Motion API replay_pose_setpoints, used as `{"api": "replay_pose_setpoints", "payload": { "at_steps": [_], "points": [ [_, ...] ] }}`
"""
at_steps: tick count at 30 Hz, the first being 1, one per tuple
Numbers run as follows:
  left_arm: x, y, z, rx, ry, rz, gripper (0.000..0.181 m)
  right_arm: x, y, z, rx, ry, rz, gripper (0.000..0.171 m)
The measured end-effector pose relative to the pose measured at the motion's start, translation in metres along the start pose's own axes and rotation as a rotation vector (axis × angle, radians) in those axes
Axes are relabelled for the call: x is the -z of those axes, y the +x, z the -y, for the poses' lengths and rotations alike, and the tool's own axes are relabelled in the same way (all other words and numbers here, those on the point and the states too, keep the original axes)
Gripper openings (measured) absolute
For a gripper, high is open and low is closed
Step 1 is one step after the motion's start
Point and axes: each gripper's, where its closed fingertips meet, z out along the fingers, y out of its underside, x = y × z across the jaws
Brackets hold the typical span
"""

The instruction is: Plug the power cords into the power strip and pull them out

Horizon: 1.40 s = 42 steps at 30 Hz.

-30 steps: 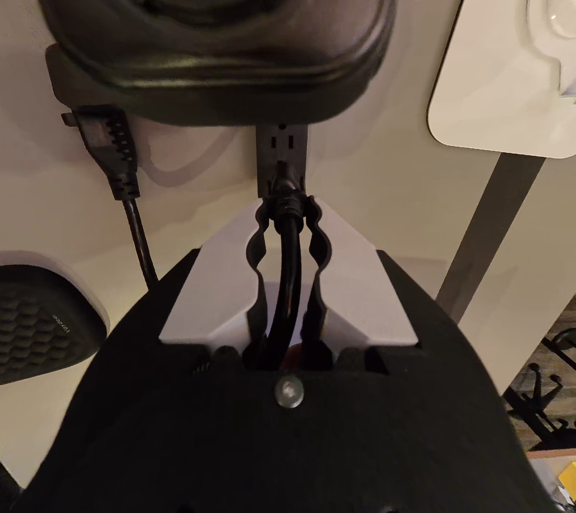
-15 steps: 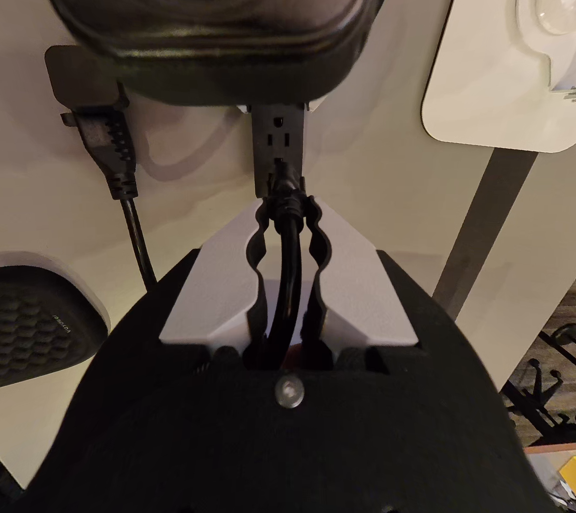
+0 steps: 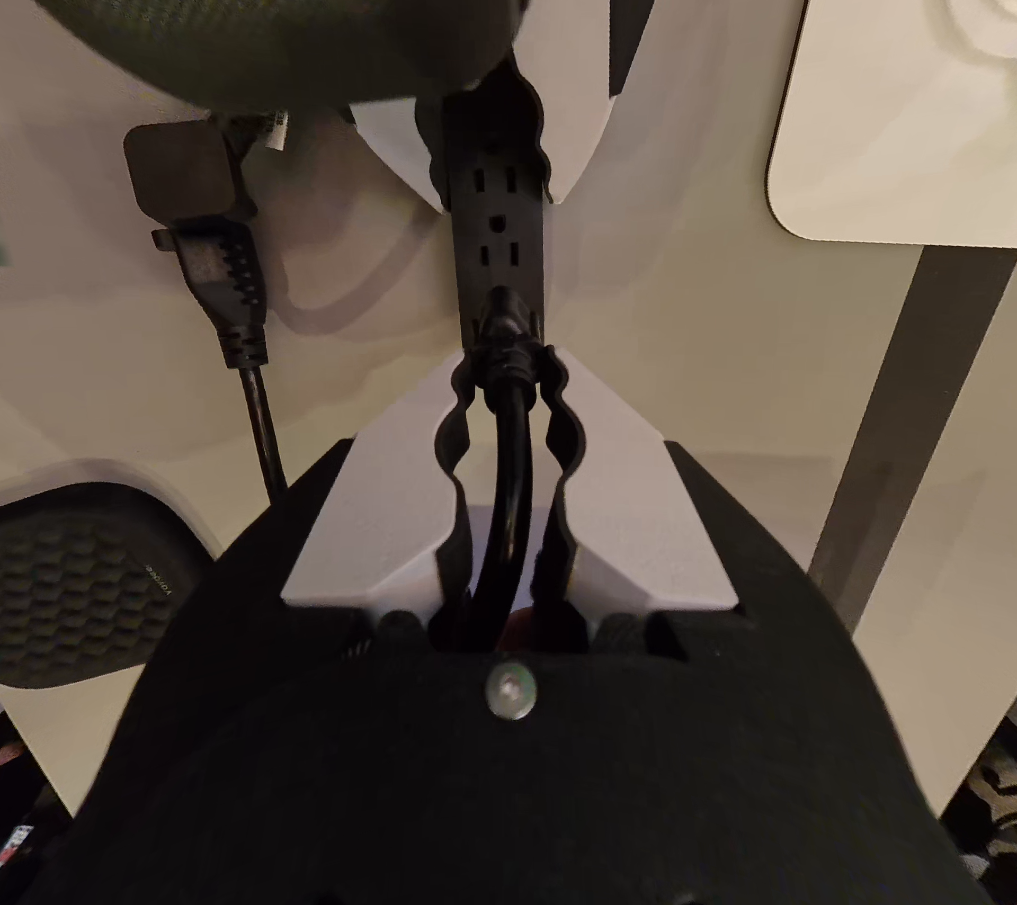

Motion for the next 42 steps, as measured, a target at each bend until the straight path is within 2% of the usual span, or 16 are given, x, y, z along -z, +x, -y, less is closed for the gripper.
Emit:
{"api": "replay_pose_setpoints", "payload": {
  "at_steps": [24,42],
  "points": [
    [0.008,0.005,-0.012,-0.005,-0.102,-0.012,0.044,-0.005,-0.005,-0.004,-0.05,0.007,0.021,0.021],
    [0.008,0.005,-0.011,0.004,-0.088,-0.006,0.044,0.005,-0.009,0.009,-0.081,0.015,-0.019,0.021]
  ]
}}
